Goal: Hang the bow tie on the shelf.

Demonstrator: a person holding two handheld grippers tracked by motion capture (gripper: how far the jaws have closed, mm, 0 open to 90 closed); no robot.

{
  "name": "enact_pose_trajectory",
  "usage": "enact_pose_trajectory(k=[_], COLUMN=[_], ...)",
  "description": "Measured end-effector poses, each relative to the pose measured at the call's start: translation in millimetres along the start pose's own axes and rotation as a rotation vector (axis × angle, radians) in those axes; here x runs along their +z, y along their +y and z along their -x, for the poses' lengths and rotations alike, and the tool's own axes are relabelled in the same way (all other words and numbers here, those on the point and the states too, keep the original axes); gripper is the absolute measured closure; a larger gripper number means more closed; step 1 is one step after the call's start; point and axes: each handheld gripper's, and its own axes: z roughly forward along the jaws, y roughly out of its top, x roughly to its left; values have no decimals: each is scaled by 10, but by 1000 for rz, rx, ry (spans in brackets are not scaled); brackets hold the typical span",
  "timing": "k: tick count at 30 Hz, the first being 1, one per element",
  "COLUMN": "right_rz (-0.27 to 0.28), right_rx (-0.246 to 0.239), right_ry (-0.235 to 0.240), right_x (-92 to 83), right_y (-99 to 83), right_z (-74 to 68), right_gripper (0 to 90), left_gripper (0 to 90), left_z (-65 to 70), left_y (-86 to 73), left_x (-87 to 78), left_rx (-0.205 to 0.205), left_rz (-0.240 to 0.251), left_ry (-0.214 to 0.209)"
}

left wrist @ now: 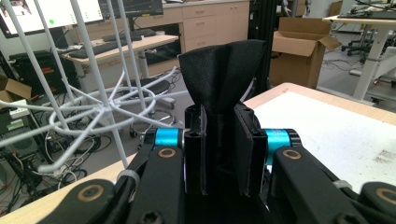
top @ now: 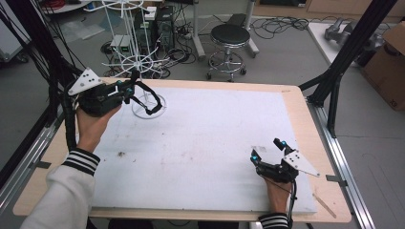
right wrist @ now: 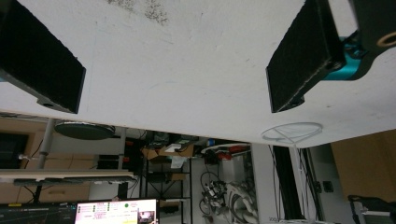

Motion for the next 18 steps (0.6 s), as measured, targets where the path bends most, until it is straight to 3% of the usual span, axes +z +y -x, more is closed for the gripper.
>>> enact_pose_trajectory(k=[11,18], right_rz=[3,4], right_rx=[-1,-1], right_ry=[-3,-4], right_x=[0,1], right_y=[0,0], right_z=[6,6], right_gripper=[36,36], left_gripper=[756,756], left_z=[-102,-200], left_y=[105,99], left_x=[84,189], left_rx=[6,-10], left_rz=[-8,-21], left_ry=[23,62])
